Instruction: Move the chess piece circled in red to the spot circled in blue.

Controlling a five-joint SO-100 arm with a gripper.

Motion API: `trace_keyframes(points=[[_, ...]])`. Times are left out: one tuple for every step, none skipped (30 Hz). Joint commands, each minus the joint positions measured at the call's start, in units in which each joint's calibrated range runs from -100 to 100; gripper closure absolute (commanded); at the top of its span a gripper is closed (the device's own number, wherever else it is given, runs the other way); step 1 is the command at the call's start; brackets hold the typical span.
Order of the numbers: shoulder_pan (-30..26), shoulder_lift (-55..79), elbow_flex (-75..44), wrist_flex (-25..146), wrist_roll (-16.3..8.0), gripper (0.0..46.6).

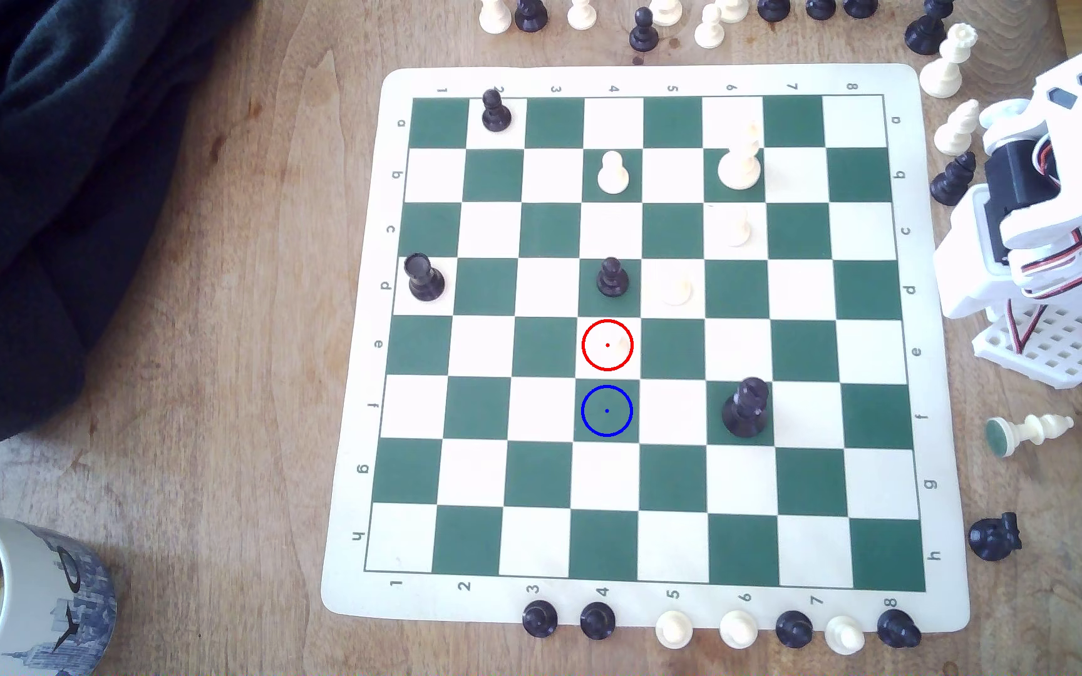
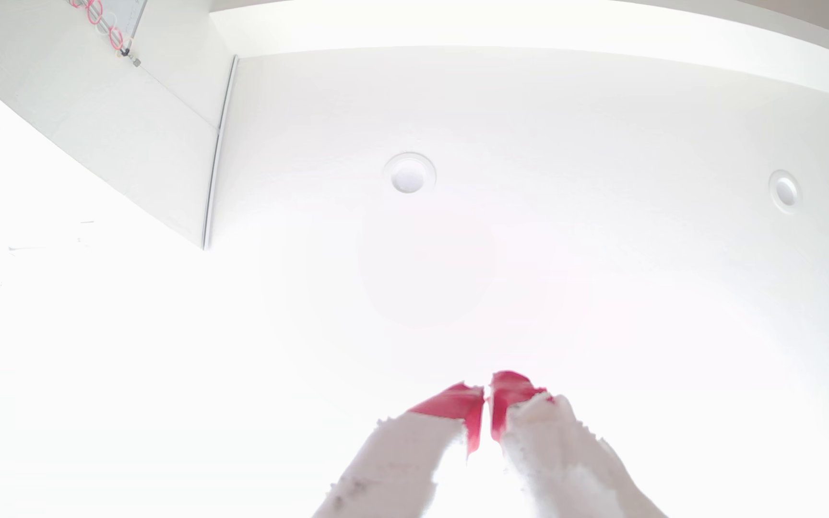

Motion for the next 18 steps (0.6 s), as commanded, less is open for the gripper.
trace_keyframes(points=[[1.0,0.0,1.3,0.7,0.3,42.4],[1.3,0.0,1.3,1.8,0.3,42.4],[1.6,0.0,1.3,4.8,0.3,42.4],[1.7,0.0,1.3,7.0,0.3,42.4],[2.1,0.0,1.3,9.5,0.3,42.4],[2.8,0.0,1.3,12.2,0.3,42.4],[3.5,-0.1,1.3,14.9,0.3,42.4],[3.9,-0.1,1.3,20.3,0.3,42.4],[4.5,-0.1,1.3,24.6,0.3,42.4],[4.8,-0.1,1.3,27.1,0.3,42.4],[5.3,-0.1,1.3,31.0,0.3,42.4],[5.4,-0.1,1.3,32.3,0.3,42.4],[5.7,-0.1,1.3,34.6,0.3,42.4],[5.9,-0.1,1.3,36.9,0.2,42.4],[6.1,-0.1,1.3,39.1,0.1,42.4],[6.2,-0.1,1.3,41.3,0.0,42.4],[6.1,-0.1,1.3,43.8,0.0,42.4],[6.1,-0.1,1.3,44.8,0.0,42.4]])
